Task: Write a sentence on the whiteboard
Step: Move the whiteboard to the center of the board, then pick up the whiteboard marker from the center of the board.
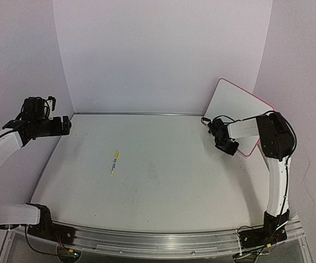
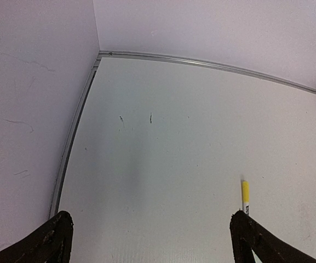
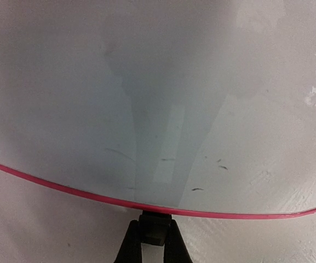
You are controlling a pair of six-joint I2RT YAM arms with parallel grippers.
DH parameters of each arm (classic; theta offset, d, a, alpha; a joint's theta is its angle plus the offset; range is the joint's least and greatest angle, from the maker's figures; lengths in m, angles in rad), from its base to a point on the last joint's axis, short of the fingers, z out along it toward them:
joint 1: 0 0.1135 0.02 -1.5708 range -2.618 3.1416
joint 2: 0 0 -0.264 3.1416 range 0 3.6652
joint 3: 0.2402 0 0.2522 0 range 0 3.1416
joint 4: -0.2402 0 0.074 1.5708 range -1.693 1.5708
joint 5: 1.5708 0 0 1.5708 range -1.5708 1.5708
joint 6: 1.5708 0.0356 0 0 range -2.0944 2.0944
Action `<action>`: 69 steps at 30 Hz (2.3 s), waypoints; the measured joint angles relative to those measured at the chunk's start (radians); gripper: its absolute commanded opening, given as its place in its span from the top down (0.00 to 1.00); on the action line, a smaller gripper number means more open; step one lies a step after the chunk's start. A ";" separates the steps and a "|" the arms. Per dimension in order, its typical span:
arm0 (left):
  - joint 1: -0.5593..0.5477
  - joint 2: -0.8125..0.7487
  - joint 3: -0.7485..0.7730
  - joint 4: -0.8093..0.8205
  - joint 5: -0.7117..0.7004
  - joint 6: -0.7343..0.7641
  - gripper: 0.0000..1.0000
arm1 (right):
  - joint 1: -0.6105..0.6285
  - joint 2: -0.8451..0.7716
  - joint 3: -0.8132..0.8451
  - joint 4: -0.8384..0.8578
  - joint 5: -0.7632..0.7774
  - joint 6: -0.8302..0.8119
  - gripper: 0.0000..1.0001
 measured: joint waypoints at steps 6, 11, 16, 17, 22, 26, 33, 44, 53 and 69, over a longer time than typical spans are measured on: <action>0.000 0.000 0.000 0.000 0.000 0.000 0.01 | 0.088 -0.029 -0.053 0.060 -0.023 -0.060 1.00; 0.000 0.000 0.000 0.000 0.000 0.000 0.01 | 0.173 -0.046 -0.081 0.118 -0.057 -0.130 1.00; 0.000 0.000 0.000 0.000 0.000 0.000 0.01 | 0.257 -0.075 -0.122 0.175 -0.111 -0.212 1.00; 0.000 0.000 0.000 0.000 0.001 0.000 0.01 | 0.273 -0.083 -0.134 0.187 -0.125 -0.228 1.00; 0.000 0.002 0.000 0.000 0.001 -0.001 0.01 | 0.340 -0.125 -0.192 0.232 -0.182 -0.299 1.00; 0.000 0.005 0.000 0.000 0.001 -0.001 0.01 | 0.387 -0.158 -0.236 0.257 -0.220 -0.336 1.00; 0.000 0.019 0.000 0.000 0.008 -0.003 0.01 | 0.464 -0.193 -0.289 0.296 -0.261 -0.380 1.00; -0.005 0.093 0.000 -0.019 0.082 -0.126 0.03 | 0.517 -0.206 -0.307 0.305 -0.279 -0.361 0.93; -0.134 0.162 0.000 -0.027 0.095 -0.272 0.04 | 0.539 -0.219 -0.321 0.302 -0.332 -0.345 0.58; -0.284 0.415 0.039 0.001 0.098 -0.361 0.10 | 0.590 -0.417 -0.486 0.298 -0.369 -0.283 0.28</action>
